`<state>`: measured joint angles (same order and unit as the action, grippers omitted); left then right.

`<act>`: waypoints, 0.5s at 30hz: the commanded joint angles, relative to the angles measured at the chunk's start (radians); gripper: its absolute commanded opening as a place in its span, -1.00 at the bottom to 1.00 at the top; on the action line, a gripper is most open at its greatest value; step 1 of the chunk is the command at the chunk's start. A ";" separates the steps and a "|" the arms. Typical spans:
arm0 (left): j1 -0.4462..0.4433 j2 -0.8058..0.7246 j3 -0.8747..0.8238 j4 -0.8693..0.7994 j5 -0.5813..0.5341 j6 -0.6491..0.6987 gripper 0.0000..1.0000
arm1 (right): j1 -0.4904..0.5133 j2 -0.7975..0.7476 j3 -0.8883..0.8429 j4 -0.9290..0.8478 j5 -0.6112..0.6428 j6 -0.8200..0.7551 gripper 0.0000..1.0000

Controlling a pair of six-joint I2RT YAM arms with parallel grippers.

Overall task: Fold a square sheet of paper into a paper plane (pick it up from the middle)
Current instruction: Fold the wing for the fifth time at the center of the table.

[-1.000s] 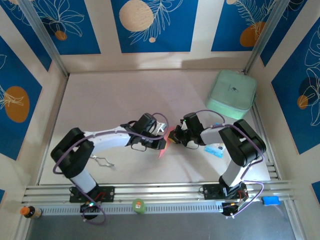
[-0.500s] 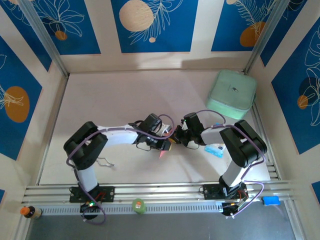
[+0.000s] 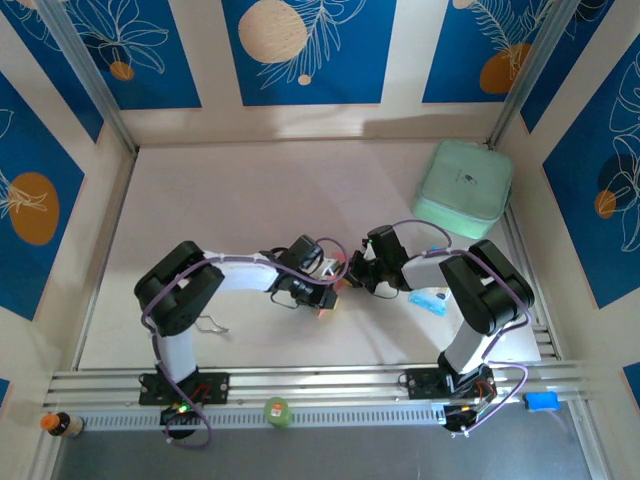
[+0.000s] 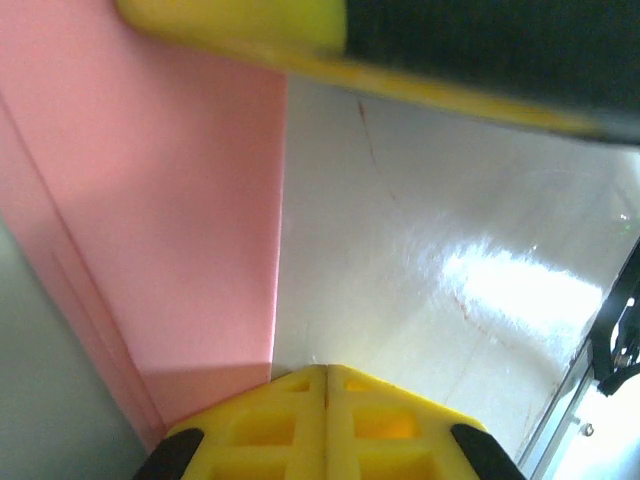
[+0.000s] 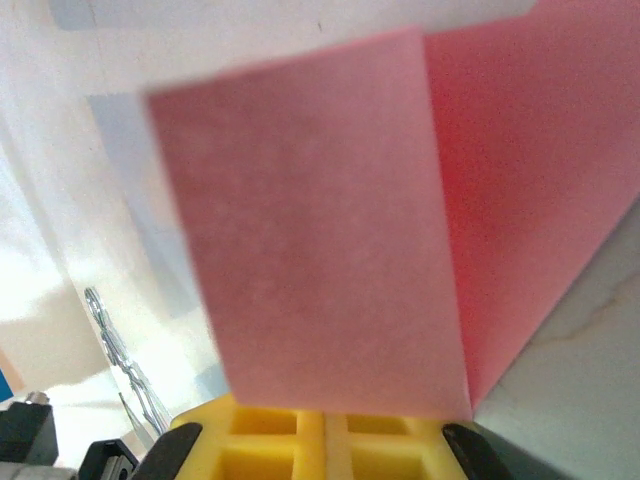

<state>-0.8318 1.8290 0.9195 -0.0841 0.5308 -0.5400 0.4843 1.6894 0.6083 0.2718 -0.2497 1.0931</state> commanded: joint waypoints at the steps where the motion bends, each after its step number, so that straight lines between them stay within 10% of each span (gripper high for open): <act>1: -0.008 -0.033 -0.073 -0.088 0.011 0.021 -0.85 | -0.006 0.030 -0.054 -0.168 0.088 0.008 -1.00; 15: -0.015 -0.213 -0.222 -0.066 -0.012 -0.017 -0.90 | -0.004 0.029 -0.050 -0.169 0.085 0.011 -1.00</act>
<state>-0.8349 1.6535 0.7158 -0.0826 0.5293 -0.5514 0.4847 1.6855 0.6064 0.2684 -0.2501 1.0935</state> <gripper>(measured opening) 0.066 0.049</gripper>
